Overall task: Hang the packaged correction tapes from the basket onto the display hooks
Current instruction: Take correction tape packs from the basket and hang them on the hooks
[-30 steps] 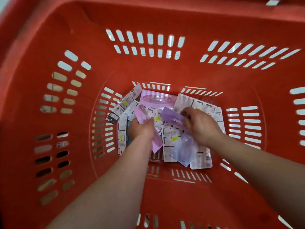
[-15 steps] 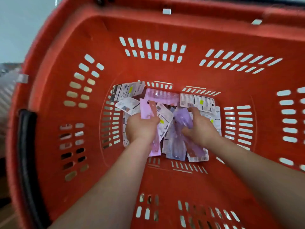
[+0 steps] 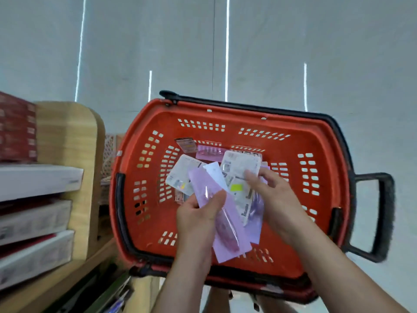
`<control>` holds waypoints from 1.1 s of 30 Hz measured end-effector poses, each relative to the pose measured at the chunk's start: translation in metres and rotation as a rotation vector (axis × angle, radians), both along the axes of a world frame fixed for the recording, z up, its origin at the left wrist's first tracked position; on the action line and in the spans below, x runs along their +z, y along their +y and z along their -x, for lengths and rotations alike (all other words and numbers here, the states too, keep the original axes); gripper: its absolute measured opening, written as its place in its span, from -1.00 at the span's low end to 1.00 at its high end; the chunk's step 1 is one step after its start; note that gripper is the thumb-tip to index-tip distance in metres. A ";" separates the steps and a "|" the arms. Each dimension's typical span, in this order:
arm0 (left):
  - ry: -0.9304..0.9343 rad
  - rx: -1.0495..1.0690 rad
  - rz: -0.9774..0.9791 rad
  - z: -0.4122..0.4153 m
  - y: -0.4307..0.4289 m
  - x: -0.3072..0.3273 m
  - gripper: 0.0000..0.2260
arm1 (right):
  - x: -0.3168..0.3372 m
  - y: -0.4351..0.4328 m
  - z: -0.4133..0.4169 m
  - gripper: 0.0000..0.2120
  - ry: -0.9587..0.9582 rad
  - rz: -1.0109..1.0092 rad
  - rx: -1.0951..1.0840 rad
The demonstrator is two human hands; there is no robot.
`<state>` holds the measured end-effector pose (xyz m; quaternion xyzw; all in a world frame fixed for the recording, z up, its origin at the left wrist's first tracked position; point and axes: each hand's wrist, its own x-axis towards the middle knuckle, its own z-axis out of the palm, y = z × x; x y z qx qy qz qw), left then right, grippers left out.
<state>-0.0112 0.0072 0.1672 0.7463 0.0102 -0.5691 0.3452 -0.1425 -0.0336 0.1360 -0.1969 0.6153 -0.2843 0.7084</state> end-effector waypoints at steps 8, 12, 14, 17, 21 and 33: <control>-0.338 -0.072 0.170 0.007 -0.002 0.137 -0.78 | 0.133 -0.010 0.027 -0.78 0.279 0.200 0.037; -0.976 -0.860 0.372 -0.001 0.010 0.216 -0.83 | 0.205 -0.019 0.046 -0.76 0.232 0.277 0.104; -1.179 -1.266 0.417 0.002 0.022 0.253 -0.79 | 0.243 -0.021 0.050 -0.75 0.202 0.329 0.135; -1.265 -1.610 0.289 0.023 0.028 0.320 -0.66 | 0.293 -0.014 0.052 -0.72 0.168 0.353 0.159; -1.504 -1.755 0.122 0.034 0.030 0.393 -0.72 | 0.341 0.000 0.057 -0.72 0.078 0.321 0.055; -1.908 -1.800 0.116 0.037 0.088 0.481 -0.81 | 0.449 0.028 0.032 -0.77 -0.196 0.418 0.187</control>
